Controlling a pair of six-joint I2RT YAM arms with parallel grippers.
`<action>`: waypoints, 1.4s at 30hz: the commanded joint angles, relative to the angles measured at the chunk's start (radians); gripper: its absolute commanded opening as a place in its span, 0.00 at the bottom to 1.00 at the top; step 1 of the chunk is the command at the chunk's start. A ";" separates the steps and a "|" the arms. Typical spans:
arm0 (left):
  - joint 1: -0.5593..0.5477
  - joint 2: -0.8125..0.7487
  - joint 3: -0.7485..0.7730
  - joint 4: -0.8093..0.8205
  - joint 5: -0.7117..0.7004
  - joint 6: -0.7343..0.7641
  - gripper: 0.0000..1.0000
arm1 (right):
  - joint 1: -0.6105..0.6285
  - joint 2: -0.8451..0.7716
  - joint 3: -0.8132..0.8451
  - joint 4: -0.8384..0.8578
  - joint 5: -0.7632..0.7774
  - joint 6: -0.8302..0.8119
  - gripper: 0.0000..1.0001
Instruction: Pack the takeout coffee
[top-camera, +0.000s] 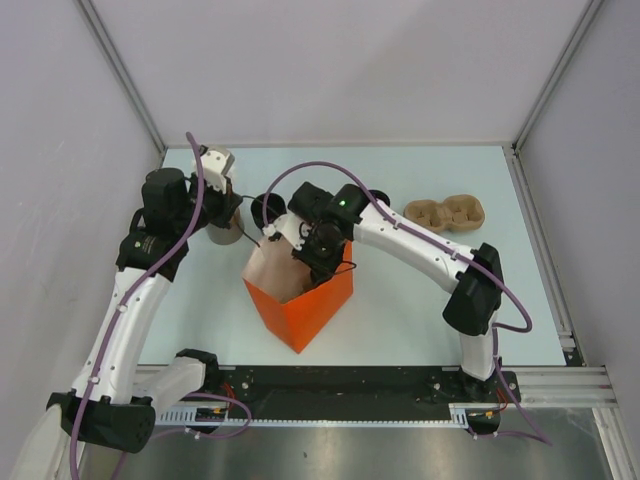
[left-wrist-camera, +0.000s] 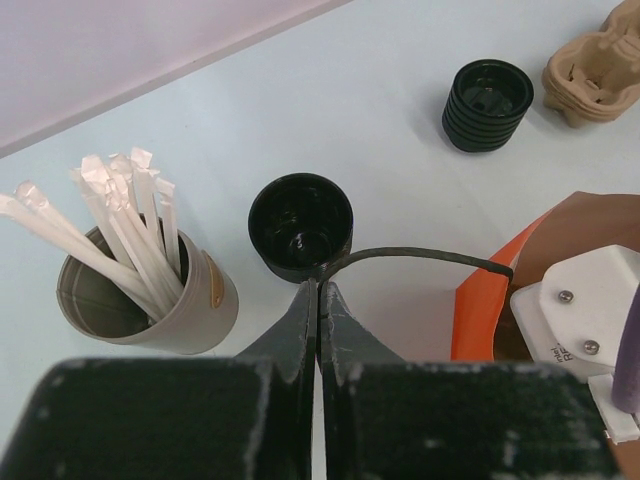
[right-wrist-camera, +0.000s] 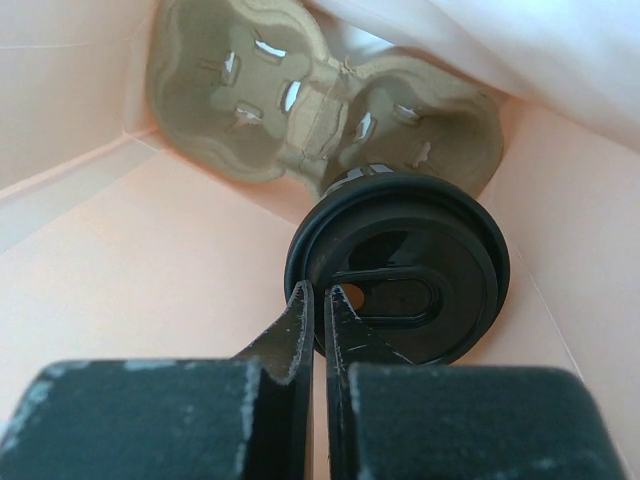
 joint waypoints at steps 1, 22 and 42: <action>0.007 -0.028 -0.001 0.044 -0.030 -0.025 0.00 | 0.005 0.024 0.000 -0.051 0.010 -0.012 0.00; 0.007 -0.028 0.131 0.018 0.121 -0.021 0.00 | 0.008 0.052 -0.012 -0.083 -0.001 -0.039 0.00; -0.038 -0.024 0.225 -0.020 0.248 -0.045 0.00 | -0.003 0.061 -0.033 -0.080 0.010 -0.038 0.00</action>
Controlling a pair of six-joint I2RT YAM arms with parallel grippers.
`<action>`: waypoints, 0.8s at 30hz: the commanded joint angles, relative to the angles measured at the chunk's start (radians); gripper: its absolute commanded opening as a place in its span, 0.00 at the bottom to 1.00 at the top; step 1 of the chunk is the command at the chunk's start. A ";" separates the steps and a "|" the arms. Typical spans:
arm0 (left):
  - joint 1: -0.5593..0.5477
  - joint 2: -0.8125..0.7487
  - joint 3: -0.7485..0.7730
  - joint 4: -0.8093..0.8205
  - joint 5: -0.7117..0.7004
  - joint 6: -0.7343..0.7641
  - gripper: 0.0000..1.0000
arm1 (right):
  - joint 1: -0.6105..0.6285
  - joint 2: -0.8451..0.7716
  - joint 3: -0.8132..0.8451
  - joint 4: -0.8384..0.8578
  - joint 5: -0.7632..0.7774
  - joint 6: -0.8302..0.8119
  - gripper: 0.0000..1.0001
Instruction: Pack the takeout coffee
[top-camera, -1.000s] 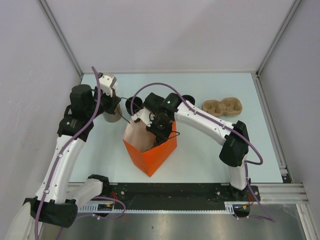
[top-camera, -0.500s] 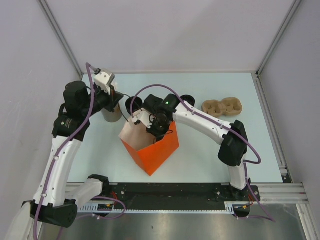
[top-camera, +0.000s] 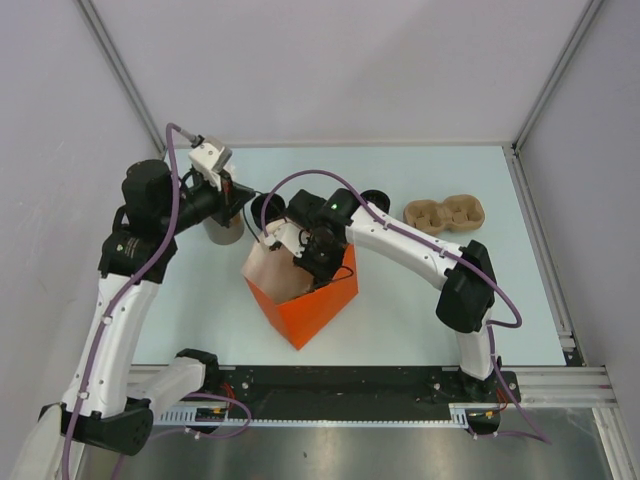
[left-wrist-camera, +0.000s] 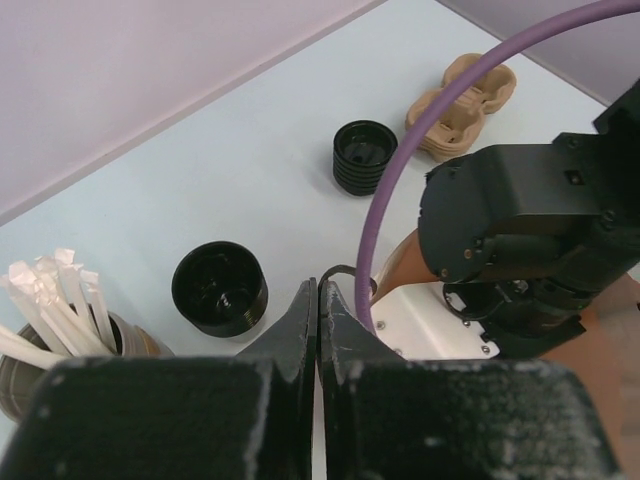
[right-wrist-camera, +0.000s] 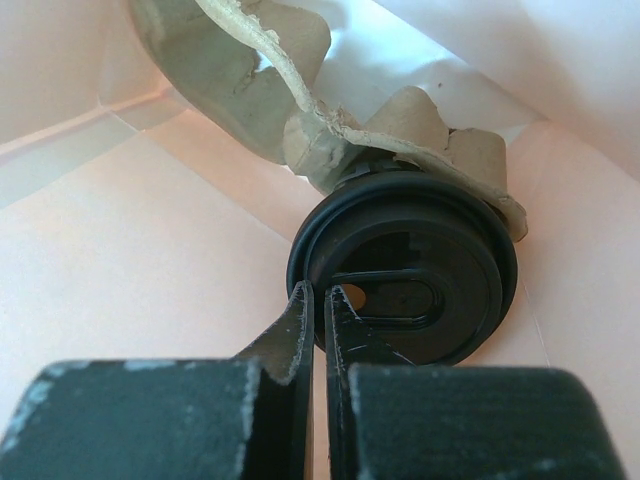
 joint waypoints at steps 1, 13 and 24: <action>-0.024 -0.010 0.078 0.042 0.021 -0.013 0.00 | -0.004 0.017 -0.013 -0.047 0.012 -0.002 0.00; -0.131 -0.002 0.137 -0.011 -0.024 -0.013 0.00 | 0.001 0.026 -0.058 -0.018 0.064 0.000 0.00; -0.157 0.013 0.114 -0.002 -0.065 -0.022 0.00 | -0.012 0.046 -0.174 0.076 0.079 -0.005 0.00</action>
